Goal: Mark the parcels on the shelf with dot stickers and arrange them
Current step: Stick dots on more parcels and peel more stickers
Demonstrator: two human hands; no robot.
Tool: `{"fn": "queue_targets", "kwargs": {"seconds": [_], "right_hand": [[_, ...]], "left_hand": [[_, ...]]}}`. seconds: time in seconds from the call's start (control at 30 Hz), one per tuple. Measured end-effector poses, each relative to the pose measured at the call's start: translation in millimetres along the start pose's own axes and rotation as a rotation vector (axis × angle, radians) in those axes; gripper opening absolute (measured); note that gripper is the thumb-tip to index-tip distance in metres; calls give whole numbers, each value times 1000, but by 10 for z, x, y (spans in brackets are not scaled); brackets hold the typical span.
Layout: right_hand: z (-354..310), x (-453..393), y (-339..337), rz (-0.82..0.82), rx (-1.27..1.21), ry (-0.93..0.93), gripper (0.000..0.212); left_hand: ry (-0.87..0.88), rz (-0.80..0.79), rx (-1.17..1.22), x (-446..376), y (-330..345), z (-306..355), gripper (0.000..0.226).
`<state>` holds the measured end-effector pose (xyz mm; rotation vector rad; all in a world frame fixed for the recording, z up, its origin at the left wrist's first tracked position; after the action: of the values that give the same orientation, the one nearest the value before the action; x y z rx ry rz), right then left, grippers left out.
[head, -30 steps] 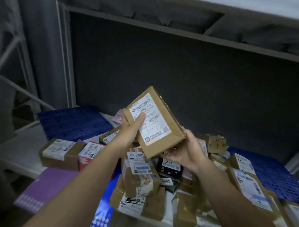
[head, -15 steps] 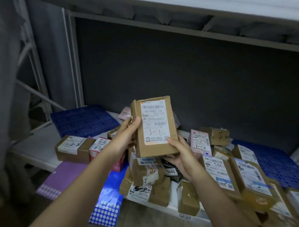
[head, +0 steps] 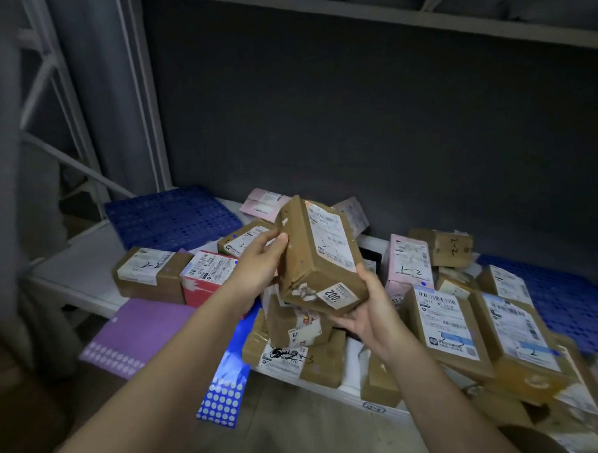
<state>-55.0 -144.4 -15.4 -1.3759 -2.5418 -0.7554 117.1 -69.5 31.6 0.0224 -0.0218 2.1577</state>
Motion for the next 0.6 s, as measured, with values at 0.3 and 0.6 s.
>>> {"fn": "queue_targets", "kwargs": {"seconds": [0.3,0.6], "right_hand": [[-220,-175,-333,452,388,-221,38],[-98,227,49,537,1157,-623,53]], "left_hand": [[12,-90,-353,-64,218,-478,19],[137,131,-398,192,-266,-740,19]]}}
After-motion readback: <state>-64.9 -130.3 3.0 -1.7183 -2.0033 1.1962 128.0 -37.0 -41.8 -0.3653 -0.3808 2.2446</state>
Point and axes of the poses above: each hand's wrist, its own x-axis away from the middle knuckle, its own y-axis out of the palm, z = x × y, the point moved 6 cm from there along -x, towards the middle knuckle, and after that the axes turned 5 degrees about y, right-handed, at the moved point
